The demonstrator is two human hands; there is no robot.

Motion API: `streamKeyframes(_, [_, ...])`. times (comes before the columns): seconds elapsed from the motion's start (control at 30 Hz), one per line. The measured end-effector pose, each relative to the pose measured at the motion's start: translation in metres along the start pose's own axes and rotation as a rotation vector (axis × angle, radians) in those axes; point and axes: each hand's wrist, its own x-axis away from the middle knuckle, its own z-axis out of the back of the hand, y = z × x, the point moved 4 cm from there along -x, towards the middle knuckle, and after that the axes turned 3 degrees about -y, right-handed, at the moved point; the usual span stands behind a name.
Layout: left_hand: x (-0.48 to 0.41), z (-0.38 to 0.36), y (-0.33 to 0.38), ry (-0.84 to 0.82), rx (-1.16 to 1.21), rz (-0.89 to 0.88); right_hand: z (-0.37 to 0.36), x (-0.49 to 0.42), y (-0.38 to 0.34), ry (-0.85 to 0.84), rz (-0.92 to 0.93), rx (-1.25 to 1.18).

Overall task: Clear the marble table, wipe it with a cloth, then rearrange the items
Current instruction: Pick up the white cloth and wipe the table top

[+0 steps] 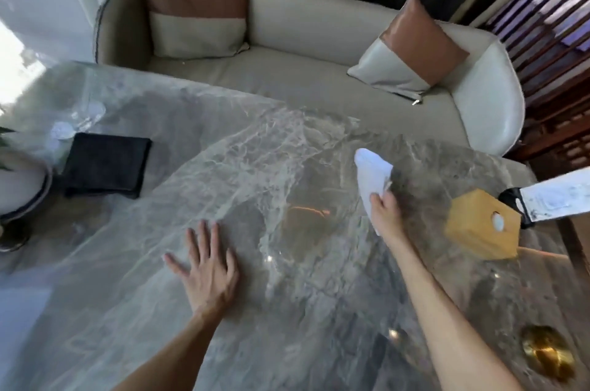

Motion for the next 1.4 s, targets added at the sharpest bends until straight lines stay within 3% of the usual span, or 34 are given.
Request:
streamKeyframes(0.17, [-0.007,0.0,-0.002,0.057,0.003,0.025,-0.083,0.003,0.012,-0.136,0.15,0.338])
streamKeyframes(0.27, [-0.006,0.001,-0.001,0.048,0.002,0.022,-0.087,0.022,0.02,-0.147,0.244,0.344])
streamKeyframes(0.37, [-0.008,0.003,-0.001,0.036,-0.005,0.027,-0.09,0.032,0.025,-0.572,0.182,0.182])
streamKeyframes(0.4, [-0.008,0.002,0.0,0.037,-0.008,0.031,-0.092,0.03,0.028,-0.623,0.194,0.197])
streamKeyframes(0.53, [-0.008,0.002,0.002,0.026,-0.016,0.044,-0.12,0.006,0.034,-0.226,0.263,0.682])
streamKeyframes(0.7, [-0.007,0.003,0.002,0.038,-0.029,0.05,-0.148,0.0,0.041,-0.032,0.233,0.758])
streamKeyframes(0.97, [-0.008,0.002,0.007,0.031,-0.024,0.052,-0.137,0.011,0.044,-0.114,0.519,0.871])
streamKeyframes(1.13, [-0.007,0.003,0.005,0.045,-0.031,0.063,-0.145,0.004,0.038,-0.014,0.288,0.776])
streamKeyframes(1.2, [-0.007,0.003,0.005,0.033,-0.037,0.065,-0.154,0.006,0.026,-0.027,0.283,0.742])
streamKeyframes(1.33, [-0.008,0.003,0.006,0.033,-0.032,0.069,-0.152,0.024,0.032,-0.147,0.569,0.819])
streamKeyframes(1.4, [-0.007,0.004,0.006,0.035,-0.037,0.076,-0.145,0.028,0.047,-0.141,0.583,0.888])
